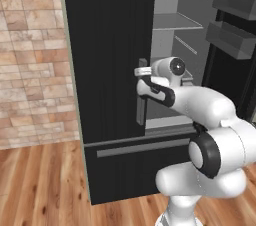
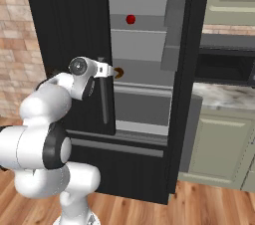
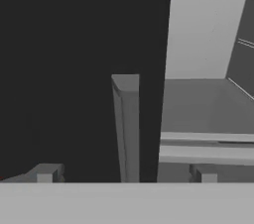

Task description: Retrieve the apple and banana from the fridge and place them into the bowl on the dining table.

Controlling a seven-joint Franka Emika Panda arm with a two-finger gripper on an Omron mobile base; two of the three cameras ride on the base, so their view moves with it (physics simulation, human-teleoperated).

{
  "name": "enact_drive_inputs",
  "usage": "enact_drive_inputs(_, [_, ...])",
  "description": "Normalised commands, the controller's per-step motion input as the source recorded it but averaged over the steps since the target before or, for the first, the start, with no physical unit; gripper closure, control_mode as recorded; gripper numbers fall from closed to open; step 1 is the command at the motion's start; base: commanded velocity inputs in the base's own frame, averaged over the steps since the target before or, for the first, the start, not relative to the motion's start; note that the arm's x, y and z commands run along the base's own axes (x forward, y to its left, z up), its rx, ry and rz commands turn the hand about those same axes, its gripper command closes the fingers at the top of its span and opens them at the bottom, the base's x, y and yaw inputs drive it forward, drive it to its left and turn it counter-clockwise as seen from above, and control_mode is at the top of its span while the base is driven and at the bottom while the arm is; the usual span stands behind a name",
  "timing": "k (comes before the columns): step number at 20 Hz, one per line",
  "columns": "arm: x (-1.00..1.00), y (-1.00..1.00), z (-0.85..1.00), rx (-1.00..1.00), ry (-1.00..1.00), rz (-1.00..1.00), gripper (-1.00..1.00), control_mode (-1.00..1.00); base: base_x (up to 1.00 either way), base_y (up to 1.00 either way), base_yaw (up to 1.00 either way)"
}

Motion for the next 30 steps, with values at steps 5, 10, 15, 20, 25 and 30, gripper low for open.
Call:
enact_drive_inputs(5, [0.54,0.00,-0.11,0.00,0.00,0.00,-1.00,-1.00,0.00,0.00,0.00])
enact_drive_inputs(10, [0.60,0.02,-0.06,0.00,0.01,0.00,-1.00,-1.00,0.00,0.00,0.00])
enact_drive_inputs(15, [0.70,0.02,-0.14,0.00,0.03,0.00,-1.00,-1.00,0.00,0.00,0.00])
enact_drive_inputs(20, [0.65,0.01,-0.29,0.00,0.04,0.00,-1.00,-1.00,0.00,0.00,0.00])
enact_drive_inputs(25, [0.59,0.00,-0.30,0.00,0.01,0.00,-1.00,-1.00,0.00,0.00,0.00])
enact_drive_inputs(30, [0.42,0.03,0.00,0.00,0.11,0.00,1.00,-1.00,0.00,0.00,0.00])
